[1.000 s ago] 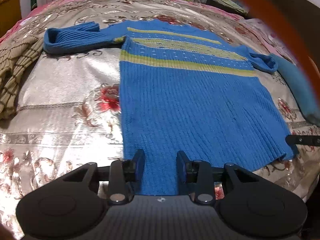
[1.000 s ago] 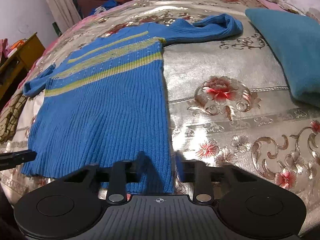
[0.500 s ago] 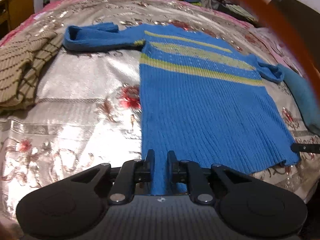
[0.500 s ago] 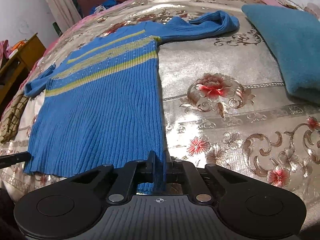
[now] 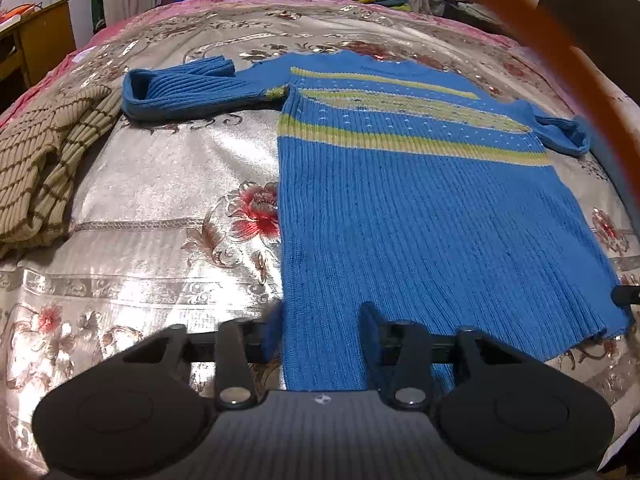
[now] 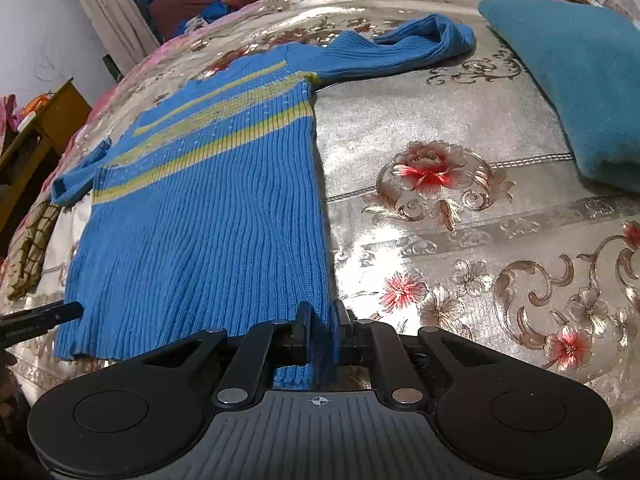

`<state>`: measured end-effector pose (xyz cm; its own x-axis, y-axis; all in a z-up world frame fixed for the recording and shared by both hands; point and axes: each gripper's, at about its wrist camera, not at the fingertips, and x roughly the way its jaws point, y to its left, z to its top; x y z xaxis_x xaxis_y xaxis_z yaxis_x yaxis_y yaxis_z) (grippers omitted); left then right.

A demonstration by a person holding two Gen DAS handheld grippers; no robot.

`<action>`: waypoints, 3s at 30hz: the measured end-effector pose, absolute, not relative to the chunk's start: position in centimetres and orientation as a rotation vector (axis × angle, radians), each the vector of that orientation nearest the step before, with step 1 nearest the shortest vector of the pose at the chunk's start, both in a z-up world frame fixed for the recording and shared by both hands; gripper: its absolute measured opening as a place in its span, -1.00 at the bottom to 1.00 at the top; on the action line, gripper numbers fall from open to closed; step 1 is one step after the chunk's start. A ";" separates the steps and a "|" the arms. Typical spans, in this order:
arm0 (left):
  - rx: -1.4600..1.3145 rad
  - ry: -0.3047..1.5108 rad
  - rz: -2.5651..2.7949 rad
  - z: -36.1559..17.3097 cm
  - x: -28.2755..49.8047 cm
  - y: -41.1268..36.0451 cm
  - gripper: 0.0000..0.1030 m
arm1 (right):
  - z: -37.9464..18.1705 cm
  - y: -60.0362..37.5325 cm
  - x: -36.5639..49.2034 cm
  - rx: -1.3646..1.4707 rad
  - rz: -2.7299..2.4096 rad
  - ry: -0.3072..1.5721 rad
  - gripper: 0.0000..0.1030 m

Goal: Fold small clothes

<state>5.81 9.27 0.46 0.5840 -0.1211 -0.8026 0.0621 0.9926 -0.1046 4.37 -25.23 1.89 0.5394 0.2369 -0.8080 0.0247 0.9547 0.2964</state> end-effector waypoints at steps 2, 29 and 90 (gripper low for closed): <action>-0.114 0.970 -0.112 0.3 5.9 9.9 -0.75 | 1.9 -25.2 4.4 0.286 0.135 0.995 -0.73; -0.163 1.005 -0.125 3.8 1.0 12.2 -0.75 | 4.6 -25.1 0.5 0.150 0.166 1.085 -0.76; -0.177 0.871 -0.451 0.0 16.0 2.1 -0.35 | 6.3 -26.9 25.2 -0.229 -0.027 0.738 -0.62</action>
